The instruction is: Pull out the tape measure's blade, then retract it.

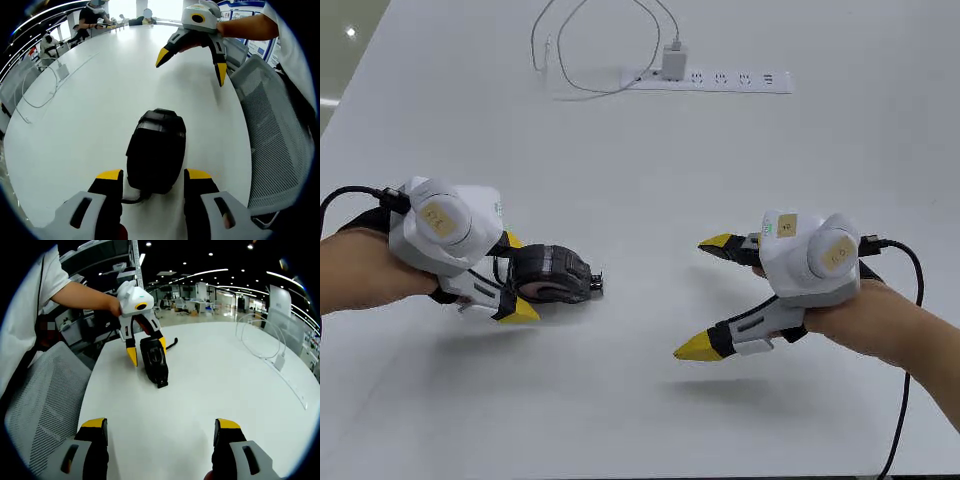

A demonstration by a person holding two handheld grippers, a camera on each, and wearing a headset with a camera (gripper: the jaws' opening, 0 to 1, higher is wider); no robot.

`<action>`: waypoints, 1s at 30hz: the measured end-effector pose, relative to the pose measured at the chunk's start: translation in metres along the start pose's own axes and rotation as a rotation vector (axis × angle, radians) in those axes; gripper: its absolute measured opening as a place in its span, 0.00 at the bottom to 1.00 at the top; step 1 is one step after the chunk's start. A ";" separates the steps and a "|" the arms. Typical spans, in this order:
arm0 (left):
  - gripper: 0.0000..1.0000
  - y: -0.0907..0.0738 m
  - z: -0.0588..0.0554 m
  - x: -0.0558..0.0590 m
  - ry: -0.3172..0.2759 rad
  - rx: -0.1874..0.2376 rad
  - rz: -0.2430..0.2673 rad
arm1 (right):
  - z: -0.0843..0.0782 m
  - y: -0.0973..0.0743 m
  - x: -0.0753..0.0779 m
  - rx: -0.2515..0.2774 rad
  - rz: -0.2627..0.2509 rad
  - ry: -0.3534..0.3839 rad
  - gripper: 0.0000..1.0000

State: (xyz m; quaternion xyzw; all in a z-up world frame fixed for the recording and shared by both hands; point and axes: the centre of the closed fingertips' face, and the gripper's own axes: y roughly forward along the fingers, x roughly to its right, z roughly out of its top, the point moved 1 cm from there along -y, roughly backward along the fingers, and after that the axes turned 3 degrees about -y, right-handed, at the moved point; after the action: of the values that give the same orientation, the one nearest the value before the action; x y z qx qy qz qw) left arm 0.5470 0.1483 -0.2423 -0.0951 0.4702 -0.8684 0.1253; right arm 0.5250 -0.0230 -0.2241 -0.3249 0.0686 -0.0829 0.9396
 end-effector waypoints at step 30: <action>0.28 0.003 -0.001 -0.002 0.109 -0.031 0.010 | 0.005 0.012 0.002 0.021 0.004 -0.015 0.79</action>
State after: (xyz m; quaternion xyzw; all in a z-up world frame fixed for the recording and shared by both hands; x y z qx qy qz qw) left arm 0.5490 0.1479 -0.2456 -0.0472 0.4903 -0.8643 0.1022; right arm 0.5292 -0.0106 -0.2277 -0.3157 0.0615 -0.0795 0.9435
